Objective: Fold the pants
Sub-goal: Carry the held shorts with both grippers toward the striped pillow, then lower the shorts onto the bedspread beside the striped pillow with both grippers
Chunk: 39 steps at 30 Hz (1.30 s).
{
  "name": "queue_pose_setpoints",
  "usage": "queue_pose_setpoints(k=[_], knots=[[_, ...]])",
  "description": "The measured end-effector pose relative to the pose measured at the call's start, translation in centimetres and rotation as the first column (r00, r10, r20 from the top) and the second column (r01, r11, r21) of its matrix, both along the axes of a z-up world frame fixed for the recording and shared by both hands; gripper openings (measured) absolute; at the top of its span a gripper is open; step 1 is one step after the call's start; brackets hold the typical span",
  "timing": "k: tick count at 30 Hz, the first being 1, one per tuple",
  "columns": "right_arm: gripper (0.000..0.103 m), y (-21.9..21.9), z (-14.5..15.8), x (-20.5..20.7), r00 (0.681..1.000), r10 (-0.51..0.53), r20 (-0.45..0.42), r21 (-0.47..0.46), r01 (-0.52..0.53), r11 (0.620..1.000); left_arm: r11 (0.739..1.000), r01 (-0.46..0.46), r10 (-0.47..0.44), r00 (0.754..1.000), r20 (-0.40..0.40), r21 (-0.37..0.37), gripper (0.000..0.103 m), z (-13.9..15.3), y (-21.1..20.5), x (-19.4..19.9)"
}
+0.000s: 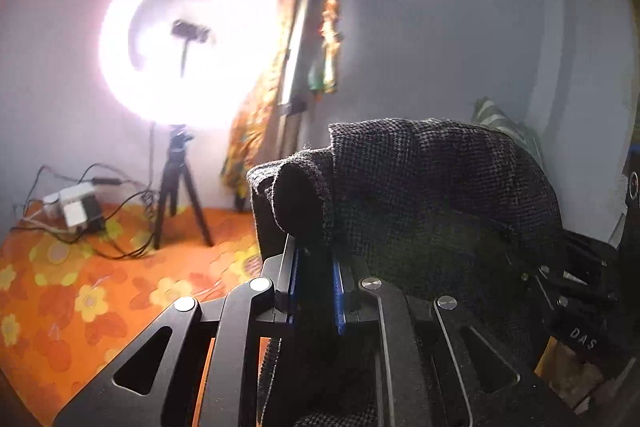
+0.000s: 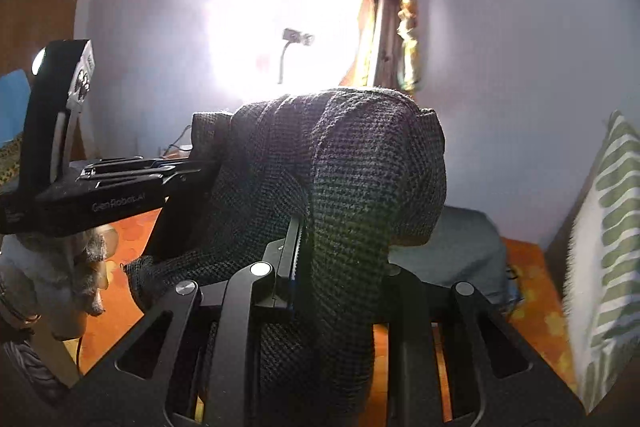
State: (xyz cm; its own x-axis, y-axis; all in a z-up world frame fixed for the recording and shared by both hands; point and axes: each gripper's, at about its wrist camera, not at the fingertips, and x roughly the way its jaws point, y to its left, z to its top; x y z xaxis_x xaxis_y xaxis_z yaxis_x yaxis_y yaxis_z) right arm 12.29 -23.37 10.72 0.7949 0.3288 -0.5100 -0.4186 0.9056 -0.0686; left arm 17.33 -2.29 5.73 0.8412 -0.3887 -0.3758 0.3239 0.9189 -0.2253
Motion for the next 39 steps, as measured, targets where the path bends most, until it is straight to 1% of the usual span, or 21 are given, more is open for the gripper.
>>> queue_pose_setpoints(k=[4,8,12,16,19,21,25,27,29,32,34,35,36,38,39], knots=[[0.021,-1.7,1.4,0.5,1.0,-0.016,0.016,-0.031,0.016,0.999,1.0,0.016,-0.015,1.0,0.014,-0.02,0.012,0.7,-1.8,0.9],[0.021,-2.4,2.4,2.1,1.0,-0.018,0.02,-0.055,0.019,0.998,0.999,0.013,-0.013,1.0,0.012,-0.043,0.012,0.8,-2.5,2.5],[0.021,-1.9,3.4,3.9,1.0,-0.002,0.025,-0.061,0.004,0.998,0.998,-0.011,0.012,1.0,0.018,-0.057,0.012,1.4,-2.2,3.8],[0.021,-1.1,4.5,6.4,0.999,0.035,0.037,-0.058,-0.033,0.998,0.997,-0.051,0.053,0.998,0.041,-0.066,0.012,2.8,-1.3,5.3],[0.021,-0.7,5.2,9.1,0.997,0.074,0.035,-0.023,-0.073,0.997,0.995,-0.081,0.084,0.995,0.061,-0.055,0.012,3.9,-1.2,6.6],[0.021,-0.6,5.4,10.5,0.995,0.091,0.04,-0.021,-0.09,0.996,0.995,-0.091,0.094,0.993,0.073,-0.04,0.012,4.5,-1.8,7.5],[0.021,-2.4,5.4,13.6,0.991,0.126,0.034,-0.017,-0.126,0.992,0.997,-0.071,0.072,0.994,0.079,-0.013,0.012,4.9,-4.6,9.9],[0.021,-4.5,4.7,15.4,0.992,0.125,0.008,-0.011,-0.125,0.992,0.999,-0.045,0.045,0.996,0.072,-0.001,0.012,4.2,-7.0,11.3],[0.021,-7.1,3.3,17.2,0.993,0.113,-0.017,-0.025,-0.114,0.993,1.0,-0.016,0.015,0.999,0.049,0.015,0.012,2.7,-10.0,13.3],[0.021,-11.7,0.1,20.6,0.993,0.08,-0.085,-0.006,-0.081,0.997,0.999,0.041,-0.04,0.998,-0.051,0.016,0.012,-1.1,-14.7,17.2],[0.021,-14.7,-3.0,23.0,0.987,0.04,-0.157,0.012,-0.039,0.999,0.997,0.077,-0.075,0.988,-0.138,0.009,0.012,-4.2,-17.5,19.6],[0.021,-16.3,-5.2,24.2,0.979,0.017,-0.203,0.009,-0.016,1.0,0.996,0.088,-0.084,0.982,-0.172,0.014,0.012,-5.5,-18.6,20.6],[0.021,-17.1,-6.2,24.8,0.975,0.007,-0.223,0.006,-0.006,1.0,0.995,0.094,-0.087,0.976,-0.198,0.028,0.012,-6.9,-19.7,21.5],[0.022,-19.0,-9.2,25.9,0.961,-0.015,-0.277,0.006,0.018,1.0,0.994,0.101,-0.087,0.971,-0.225,0.053,0.012,-8.8,-21.3,22.6],[0.026,-19.8,-10.5,26.4,0.953,-0.03,-0.3,0.005,0.033,0.999,0.993,0.098,-0.082,0.97,-0.231,0.059,0.012,-9.4,-21.8,23.0]])
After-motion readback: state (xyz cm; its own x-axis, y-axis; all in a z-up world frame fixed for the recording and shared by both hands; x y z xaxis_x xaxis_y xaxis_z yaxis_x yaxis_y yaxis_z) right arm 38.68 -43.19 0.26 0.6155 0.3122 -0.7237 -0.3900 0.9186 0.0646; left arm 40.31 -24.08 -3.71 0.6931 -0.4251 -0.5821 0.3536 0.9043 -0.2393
